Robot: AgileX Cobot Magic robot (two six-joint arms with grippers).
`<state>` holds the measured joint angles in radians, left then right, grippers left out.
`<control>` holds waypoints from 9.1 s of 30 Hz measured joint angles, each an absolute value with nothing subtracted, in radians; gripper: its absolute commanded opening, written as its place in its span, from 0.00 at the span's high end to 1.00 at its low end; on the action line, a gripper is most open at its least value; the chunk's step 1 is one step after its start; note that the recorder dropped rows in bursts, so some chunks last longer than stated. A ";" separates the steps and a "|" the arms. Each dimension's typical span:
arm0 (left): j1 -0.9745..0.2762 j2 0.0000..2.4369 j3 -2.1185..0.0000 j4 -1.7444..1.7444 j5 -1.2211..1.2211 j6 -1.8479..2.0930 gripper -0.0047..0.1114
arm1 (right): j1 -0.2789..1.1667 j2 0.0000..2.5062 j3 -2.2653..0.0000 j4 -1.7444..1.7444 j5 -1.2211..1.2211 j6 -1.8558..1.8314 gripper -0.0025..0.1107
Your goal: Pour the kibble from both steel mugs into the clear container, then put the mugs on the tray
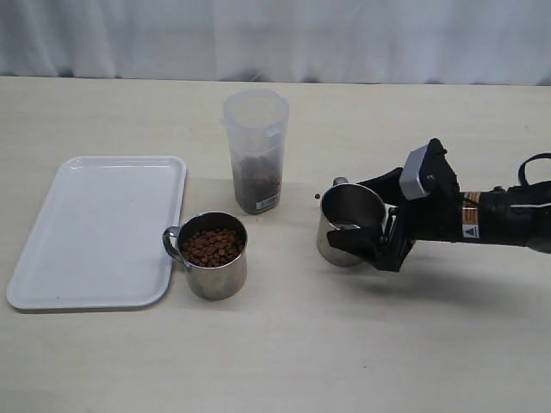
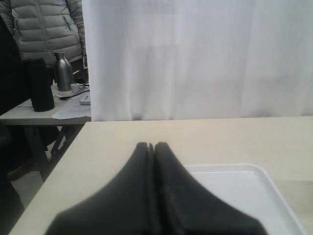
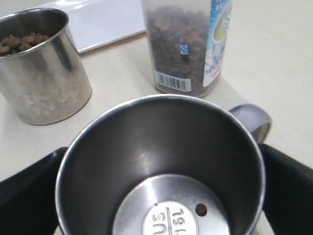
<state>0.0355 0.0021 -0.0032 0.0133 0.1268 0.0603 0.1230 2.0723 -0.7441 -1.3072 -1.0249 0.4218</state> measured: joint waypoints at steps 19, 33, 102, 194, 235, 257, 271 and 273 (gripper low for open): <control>0.035 0.002 -0.003 0.013 0.127 0.060 0.96 | 0.123 1.709 -0.740 -1.434 -0.812 1.040 0.73; 0.035 0.002 -0.003 0.013 0.127 0.060 0.96 | 0.123 1.059 -0.467 -1.392 -0.362 1.333 0.94; 0.035 0.002 -0.003 0.013 0.127 0.060 0.96 | 0.123 0.286 -0.004 0.107 0.007 0.048 0.94; 0.035 0.002 -0.003 0.013 0.127 0.060 0.96 | 0.022 0.004 -0.004 -0.028 0.189 0.123 0.94; 0.035 0.002 -0.003 0.013 0.127 0.060 0.96 | 0.022 0.004 -0.004 -0.030 0.208 0.000 0.94; 0.035 0.002 -0.003 0.013 0.115 0.060 0.96 | 0.022 0.004 -0.004 -0.030 0.208 0.000 0.94; -0.112 0.168 -0.003 -0.148 0.032 0.028 0.96 | 0.022 0.004 -0.004 -0.030 0.208 0.000 0.94; -0.184 0.281 -0.003 -0.151 0.000 0.028 0.96 | 0.022 0.004 -0.004 -0.030 0.208 0.000 0.94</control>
